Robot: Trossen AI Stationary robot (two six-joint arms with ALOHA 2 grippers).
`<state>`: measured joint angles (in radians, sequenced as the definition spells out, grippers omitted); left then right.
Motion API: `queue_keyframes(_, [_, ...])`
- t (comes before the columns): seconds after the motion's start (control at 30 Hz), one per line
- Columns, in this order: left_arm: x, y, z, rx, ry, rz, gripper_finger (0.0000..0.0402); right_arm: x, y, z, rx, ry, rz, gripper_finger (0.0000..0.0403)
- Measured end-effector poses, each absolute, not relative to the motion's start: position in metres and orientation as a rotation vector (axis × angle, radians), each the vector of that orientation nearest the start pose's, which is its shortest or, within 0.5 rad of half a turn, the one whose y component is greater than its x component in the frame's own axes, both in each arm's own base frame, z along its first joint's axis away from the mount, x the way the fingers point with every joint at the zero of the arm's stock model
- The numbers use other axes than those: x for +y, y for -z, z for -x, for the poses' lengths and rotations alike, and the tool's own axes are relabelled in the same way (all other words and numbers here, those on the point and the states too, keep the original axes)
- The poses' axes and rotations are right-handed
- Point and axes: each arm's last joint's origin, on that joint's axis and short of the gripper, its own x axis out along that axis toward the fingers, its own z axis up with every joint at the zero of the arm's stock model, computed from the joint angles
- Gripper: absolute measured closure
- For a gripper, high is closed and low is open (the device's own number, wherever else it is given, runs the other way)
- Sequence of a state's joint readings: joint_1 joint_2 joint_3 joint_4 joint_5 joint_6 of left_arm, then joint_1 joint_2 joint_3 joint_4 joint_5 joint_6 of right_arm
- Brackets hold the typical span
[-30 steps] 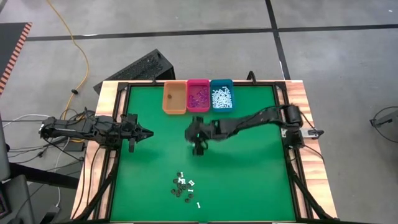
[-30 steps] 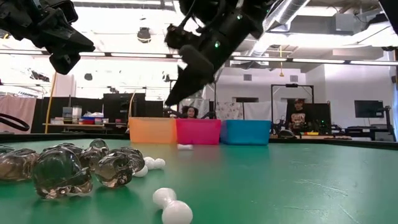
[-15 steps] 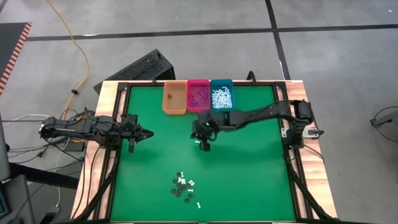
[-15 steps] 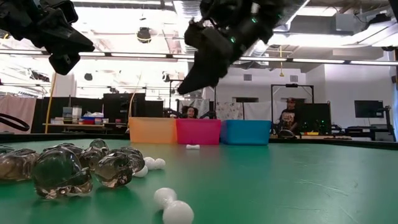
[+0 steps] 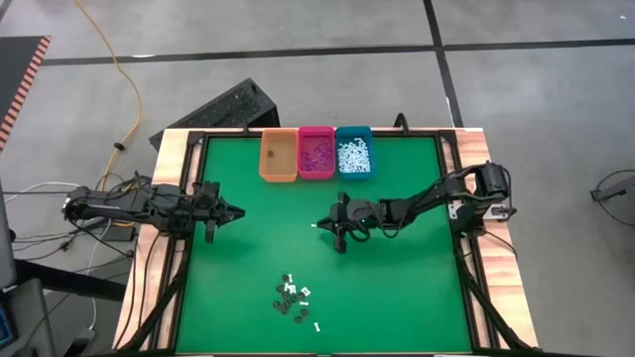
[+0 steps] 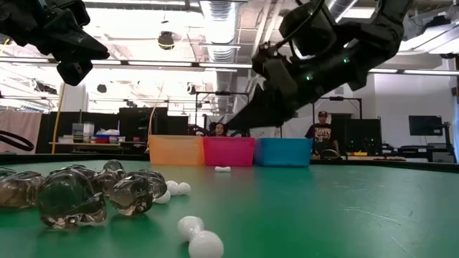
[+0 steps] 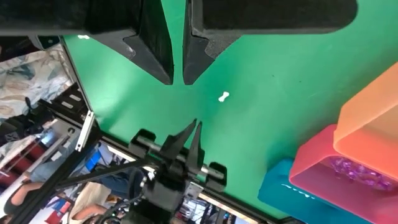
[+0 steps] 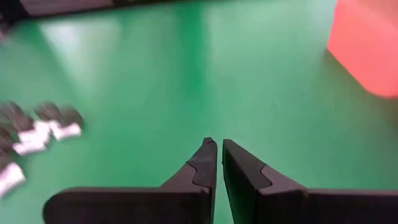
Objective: Sort Halloween decoration
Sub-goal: Put the white bone toy into the blue bin
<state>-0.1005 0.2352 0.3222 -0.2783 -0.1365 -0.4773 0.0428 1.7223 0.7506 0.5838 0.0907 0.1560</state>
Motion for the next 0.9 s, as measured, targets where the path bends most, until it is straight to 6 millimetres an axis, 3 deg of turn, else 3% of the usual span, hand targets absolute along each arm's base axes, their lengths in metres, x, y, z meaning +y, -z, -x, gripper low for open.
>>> queue_keyframes(0.17, [-0.006, -0.228, -0.097, 0.175, -0.087, 0.450, 0.0376, 0.015, -0.159, -0.336, 0.391, 0.108, -0.079, 0.0314])
queue_keyframes(0.4, [-0.006, -0.228, -0.097, 0.175, -0.085, 0.438, 0.0376, 0.014, -0.146, -0.339, 0.412, 0.150, -0.067, 0.0203])
queue_keyframes(0.5, [-0.006, -0.228, -0.097, 0.176, -0.085, 0.433, 0.0376, 0.015, -0.137, -0.348, 0.389, 0.148, -0.059, 0.0175])
queue_keyframes(0.7, [-0.006, -0.227, -0.097, 0.185, -0.087, 0.434, 0.0376, 0.012, -0.111, -0.365, 0.437, 0.159, -0.056, 0.0175])
queue_keyframes(0.9, [-0.006, -0.224, -0.099, 0.221, -0.097, 0.426, 0.0376, 0.001, -0.095, -0.365, 0.489, 0.208, -0.123, 0.0196])
